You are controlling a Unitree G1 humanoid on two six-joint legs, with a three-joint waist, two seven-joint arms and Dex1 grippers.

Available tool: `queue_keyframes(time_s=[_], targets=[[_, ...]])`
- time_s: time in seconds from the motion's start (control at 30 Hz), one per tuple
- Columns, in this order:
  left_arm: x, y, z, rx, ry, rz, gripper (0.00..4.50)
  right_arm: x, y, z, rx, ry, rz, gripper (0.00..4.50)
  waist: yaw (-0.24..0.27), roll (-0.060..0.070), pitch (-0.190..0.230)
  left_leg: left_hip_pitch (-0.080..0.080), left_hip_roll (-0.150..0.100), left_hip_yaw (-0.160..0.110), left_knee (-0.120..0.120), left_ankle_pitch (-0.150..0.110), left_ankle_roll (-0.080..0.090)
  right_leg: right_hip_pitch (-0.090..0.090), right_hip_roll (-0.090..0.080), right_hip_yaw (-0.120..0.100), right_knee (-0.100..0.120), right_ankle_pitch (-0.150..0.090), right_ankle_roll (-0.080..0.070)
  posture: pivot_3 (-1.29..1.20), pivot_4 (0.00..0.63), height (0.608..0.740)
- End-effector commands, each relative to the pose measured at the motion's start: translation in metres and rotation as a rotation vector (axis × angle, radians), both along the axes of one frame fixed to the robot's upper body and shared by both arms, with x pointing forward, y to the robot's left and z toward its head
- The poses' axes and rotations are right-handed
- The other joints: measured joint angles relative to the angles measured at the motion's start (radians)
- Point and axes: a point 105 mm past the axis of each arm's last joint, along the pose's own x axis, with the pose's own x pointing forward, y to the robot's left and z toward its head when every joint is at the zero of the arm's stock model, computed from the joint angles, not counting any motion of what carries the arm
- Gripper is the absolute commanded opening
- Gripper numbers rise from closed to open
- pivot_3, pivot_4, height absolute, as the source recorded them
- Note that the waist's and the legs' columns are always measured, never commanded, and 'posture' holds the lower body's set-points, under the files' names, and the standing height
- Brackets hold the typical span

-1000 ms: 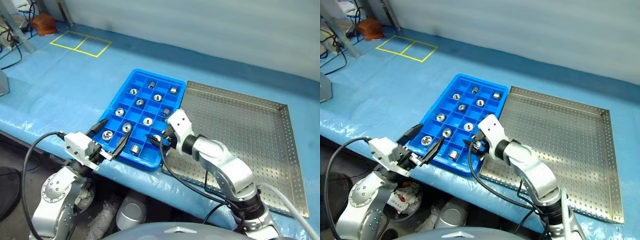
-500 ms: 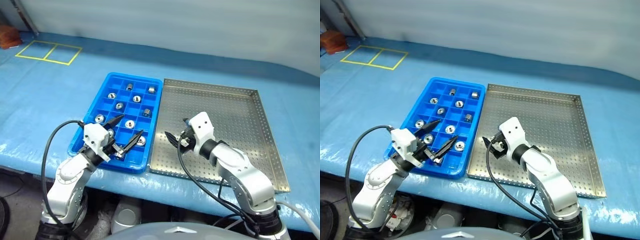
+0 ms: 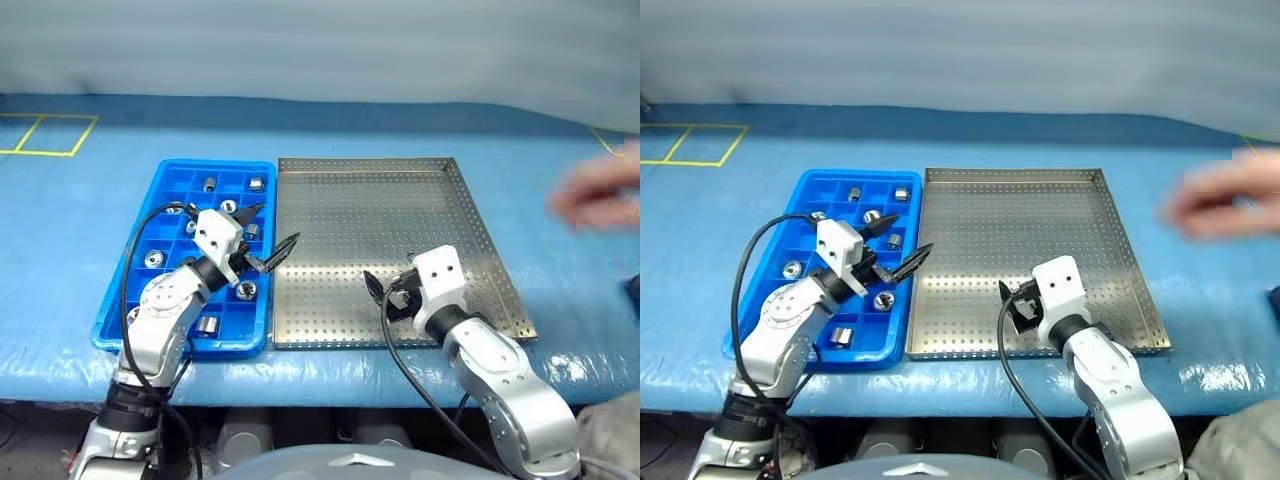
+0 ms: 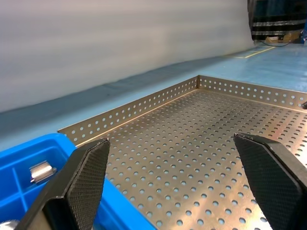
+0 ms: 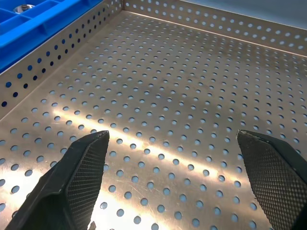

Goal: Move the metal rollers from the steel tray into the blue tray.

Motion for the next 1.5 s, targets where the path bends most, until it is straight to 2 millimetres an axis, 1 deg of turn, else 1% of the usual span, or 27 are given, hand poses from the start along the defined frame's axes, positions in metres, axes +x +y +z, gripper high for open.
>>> queue_keyframes(time_s=[0.03,0.63,1.5], targets=[[-0.003,-0.008,0.006,0.001,-0.029,-0.049,4.50,-0.002,-0.004,0.015,0.005,-0.068,-0.034,4.48,-0.007,0.000,0.000,0.000,0.000,0.000,0.000,0.000,0.000,0.000,0.000,0.000,0.000,0.000,0.000,0.01,0.150,0.740],[-0.010,-0.006,0.003,0.005,-0.007,-0.051,4.50,0.003,0.000,0.012,0.009,-0.060,-0.007,4.48,-0.013,0.000,0.000,0.001,0.000,0.006,0.000,0.000,0.000,-0.002,0.000,0.007,0.001,0.002,0.003,0.02,0.150,0.740],[-0.015,-0.007,0.000,0.008,0.012,-0.082,4.50,0.001,0.000,0.011,0.006,-0.050,-0.010,4.48,-0.003,0.000,0.000,0.002,0.000,0.007,0.000,0.000,0.001,-0.002,0.001,0.008,0.001,0.002,0.003,0.06,0.150,0.740]])
